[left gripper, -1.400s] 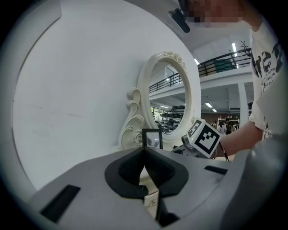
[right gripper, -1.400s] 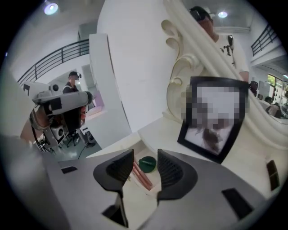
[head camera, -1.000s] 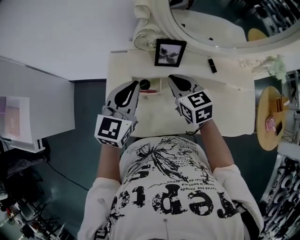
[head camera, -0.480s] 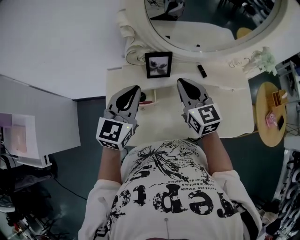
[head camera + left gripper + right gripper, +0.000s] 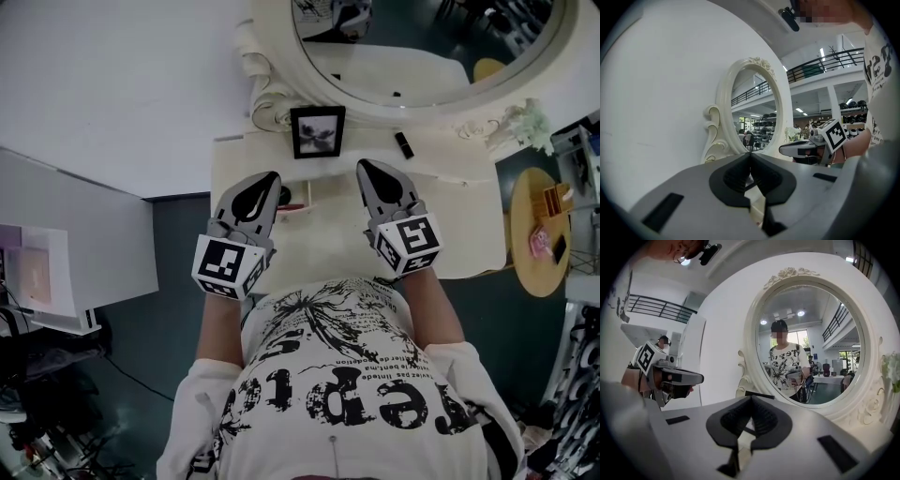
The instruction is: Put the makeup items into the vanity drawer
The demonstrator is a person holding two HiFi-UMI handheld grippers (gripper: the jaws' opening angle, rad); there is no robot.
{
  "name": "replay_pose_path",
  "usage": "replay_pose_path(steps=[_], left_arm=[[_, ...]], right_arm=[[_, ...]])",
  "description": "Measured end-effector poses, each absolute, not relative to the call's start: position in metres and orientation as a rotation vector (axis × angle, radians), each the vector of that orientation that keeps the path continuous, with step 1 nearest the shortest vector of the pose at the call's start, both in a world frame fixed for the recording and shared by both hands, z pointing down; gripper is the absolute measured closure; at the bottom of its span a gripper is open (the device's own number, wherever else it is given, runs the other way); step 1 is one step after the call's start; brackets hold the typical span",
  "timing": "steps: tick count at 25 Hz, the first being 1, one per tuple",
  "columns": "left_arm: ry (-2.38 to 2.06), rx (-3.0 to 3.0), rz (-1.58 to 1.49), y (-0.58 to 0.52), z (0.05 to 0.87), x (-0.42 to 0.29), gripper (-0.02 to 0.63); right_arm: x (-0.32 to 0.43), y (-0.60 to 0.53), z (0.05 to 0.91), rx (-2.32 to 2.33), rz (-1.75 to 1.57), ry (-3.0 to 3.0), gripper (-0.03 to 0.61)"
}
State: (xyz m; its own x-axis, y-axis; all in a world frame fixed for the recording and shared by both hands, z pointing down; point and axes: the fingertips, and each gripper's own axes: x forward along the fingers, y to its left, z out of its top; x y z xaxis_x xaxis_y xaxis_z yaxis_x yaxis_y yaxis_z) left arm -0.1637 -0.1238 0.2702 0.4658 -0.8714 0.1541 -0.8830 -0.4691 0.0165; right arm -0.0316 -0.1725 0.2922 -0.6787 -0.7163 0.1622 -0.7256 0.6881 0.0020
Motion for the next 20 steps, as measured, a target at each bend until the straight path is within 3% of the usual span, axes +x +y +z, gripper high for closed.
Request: replay_pose_path(steps=[20], left_arm=[[-1.621, 2.572, 0.192, -0.131, 0.274, -0.175, 0.600]], right_arm=[[-0.036, -0.183, 0.296, 1.194, 0.100, -2.764, 0.566]])
